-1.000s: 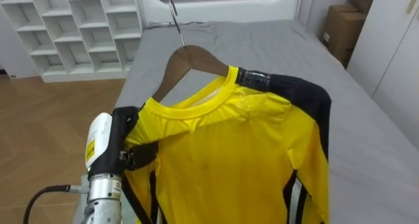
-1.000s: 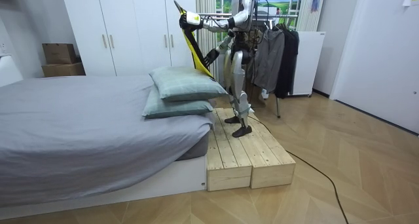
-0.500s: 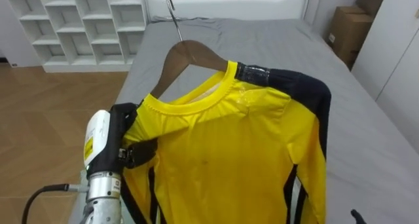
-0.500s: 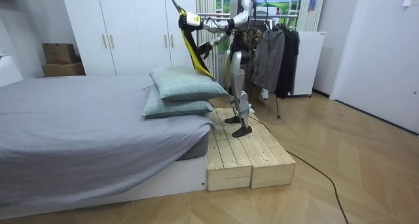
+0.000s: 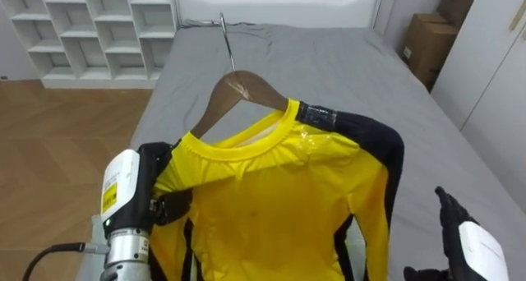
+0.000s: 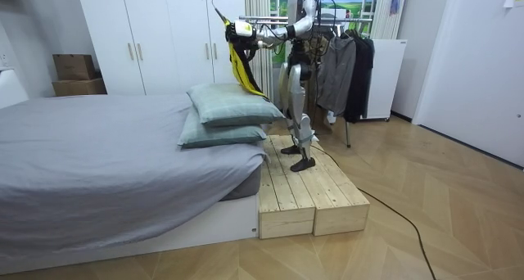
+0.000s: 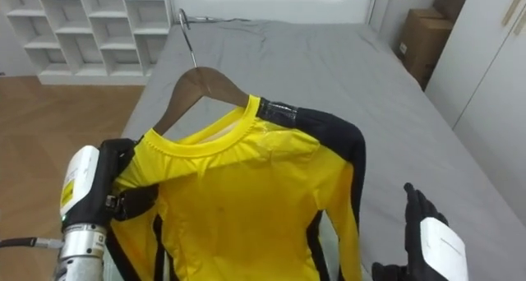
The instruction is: Hang clothes
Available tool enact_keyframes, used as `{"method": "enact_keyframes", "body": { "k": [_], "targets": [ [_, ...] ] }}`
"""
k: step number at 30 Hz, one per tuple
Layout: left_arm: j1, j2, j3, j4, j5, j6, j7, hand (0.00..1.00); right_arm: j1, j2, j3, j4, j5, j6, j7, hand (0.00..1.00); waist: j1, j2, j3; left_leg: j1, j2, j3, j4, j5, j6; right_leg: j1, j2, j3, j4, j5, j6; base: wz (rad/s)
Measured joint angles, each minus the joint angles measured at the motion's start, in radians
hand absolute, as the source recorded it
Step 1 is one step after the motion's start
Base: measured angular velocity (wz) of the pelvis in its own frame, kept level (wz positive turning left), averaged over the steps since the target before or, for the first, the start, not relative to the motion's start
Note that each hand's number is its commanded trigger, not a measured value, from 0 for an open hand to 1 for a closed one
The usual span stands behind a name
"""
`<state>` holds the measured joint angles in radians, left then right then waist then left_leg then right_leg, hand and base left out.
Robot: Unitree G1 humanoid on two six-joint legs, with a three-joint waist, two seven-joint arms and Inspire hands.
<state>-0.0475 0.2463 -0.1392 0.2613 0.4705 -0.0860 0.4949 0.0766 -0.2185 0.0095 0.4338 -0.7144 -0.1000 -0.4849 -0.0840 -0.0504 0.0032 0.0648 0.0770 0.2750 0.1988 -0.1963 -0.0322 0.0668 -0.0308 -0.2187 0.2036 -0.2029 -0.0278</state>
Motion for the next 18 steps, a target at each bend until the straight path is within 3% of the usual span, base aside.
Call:
{"method": "enact_keyframes", "body": {
  "k": [2, 7, 11, 18],
  "targets": [
    [0.002, 0.0, 0.0, 0.0, 0.001, 0.025, -0.013, 1.0, 0.0, -0.003, -0.001, -0.073, -0.08, 0.016, 0.002, 0.0, -0.009, 0.0, -0.0001, -0.008, -0.001, -0.002, 0.0, 0.0, 0.0, -0.003, 0.0, 0.003, 0.0, 0.0, 0.001, 0.02],
    [0.005, -0.008, -0.004, -0.009, 0.004, 0.044, -0.038, 1.0, 0.0, -0.013, 0.0, -0.22, -0.209, 0.013, -0.009, 0.0, -0.016, 0.003, -0.0004, -0.003, -0.001, 0.002, 0.0, 0.0, 0.0, -0.001, 0.002, 0.015, -0.002, 0.001, 0.001, -0.04],
    [0.005, -0.014, -0.004, -0.026, 0.005, 0.046, -0.054, 1.0, 0.002, -0.016, 0.001, -0.263, -0.272, 0.015, -0.022, 0.0, -0.018, 0.01, -0.0044, 0.001, -0.001, 0.012, -0.001, 0.0, 0.0, -0.002, 0.002, 0.026, 0.0, 0.001, 0.001, -0.09],
    [0.005, -0.016, -0.006, -0.027, 0.024, 0.046, -0.072, 1.0, -0.004, -0.044, 0.01, -0.341, -0.274, 0.014, -0.026, 0.0, -0.012, 0.01, -0.0047, 0.018, -0.001, 0.014, -0.01, 0.0, 0.0, 0.001, 0.006, 0.049, 0.0, 0.001, 0.002, -0.1]
  ]
}}
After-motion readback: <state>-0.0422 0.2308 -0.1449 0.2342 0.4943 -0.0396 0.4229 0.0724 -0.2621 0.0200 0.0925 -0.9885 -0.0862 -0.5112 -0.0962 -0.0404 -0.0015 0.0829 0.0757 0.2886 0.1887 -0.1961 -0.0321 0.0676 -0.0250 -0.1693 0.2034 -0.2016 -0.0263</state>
